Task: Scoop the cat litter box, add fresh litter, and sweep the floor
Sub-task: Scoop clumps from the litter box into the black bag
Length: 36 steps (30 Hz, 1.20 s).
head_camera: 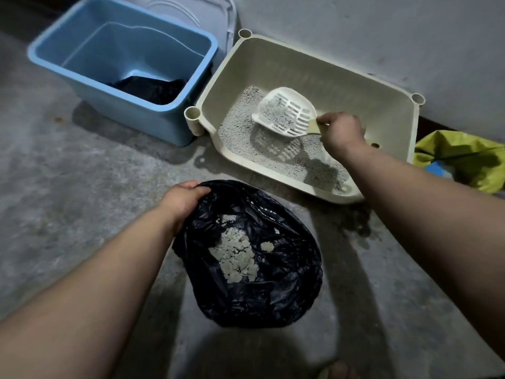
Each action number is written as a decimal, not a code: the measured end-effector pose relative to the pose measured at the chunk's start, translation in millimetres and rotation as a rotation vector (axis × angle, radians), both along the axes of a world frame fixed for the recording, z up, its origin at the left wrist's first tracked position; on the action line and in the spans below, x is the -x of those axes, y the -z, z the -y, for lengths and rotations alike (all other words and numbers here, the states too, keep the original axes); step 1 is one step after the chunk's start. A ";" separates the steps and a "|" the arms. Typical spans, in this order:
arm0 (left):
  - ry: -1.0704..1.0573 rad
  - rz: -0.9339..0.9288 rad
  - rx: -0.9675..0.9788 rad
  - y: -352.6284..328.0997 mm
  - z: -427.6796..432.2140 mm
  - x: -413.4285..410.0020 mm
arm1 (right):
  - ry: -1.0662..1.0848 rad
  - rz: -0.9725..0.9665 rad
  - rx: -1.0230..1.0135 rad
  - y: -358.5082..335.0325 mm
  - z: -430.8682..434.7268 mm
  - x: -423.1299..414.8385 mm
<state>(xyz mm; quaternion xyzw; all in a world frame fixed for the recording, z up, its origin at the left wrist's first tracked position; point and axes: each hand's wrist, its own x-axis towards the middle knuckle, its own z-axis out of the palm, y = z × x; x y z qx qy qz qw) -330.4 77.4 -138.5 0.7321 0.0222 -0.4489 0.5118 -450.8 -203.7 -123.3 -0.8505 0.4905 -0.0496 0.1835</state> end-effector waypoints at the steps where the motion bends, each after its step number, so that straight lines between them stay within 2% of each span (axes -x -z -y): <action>1: -0.001 0.002 -0.005 -0.2 0.1 0.5 | -0.009 0.000 -0.002 -0.4 -0.5 0.3; 4: 0.000 0.007 0.001 0.5 0.7 -0.1 | -0.018 0.032 -0.020 -0.4 -3.0 -0.7; 12: 0.029 -0.003 0.000 2.4 2.3 0.8 | -0.038 -0.037 0.044 -6.6 -6.1 5.9; 23: -0.022 -0.006 -0.005 12.3 -2.2 -6.2 | -0.166 -0.061 0.198 -18.3 -18.4 30.2; 29: -0.075 -0.032 -0.016 19.3 -7.8 -13.6 | -0.492 0.081 0.276 -6.9 -56.3 44.8; 33: -0.114 -0.054 -0.004 19.5 -9.0 -12.5 | -0.801 -0.056 0.437 5.8 -89.6 54.6; 36: -0.114 -0.043 -0.001 19.2 -8.9 -12.2 | -0.851 -0.099 0.543 15.2 -97.7 53.9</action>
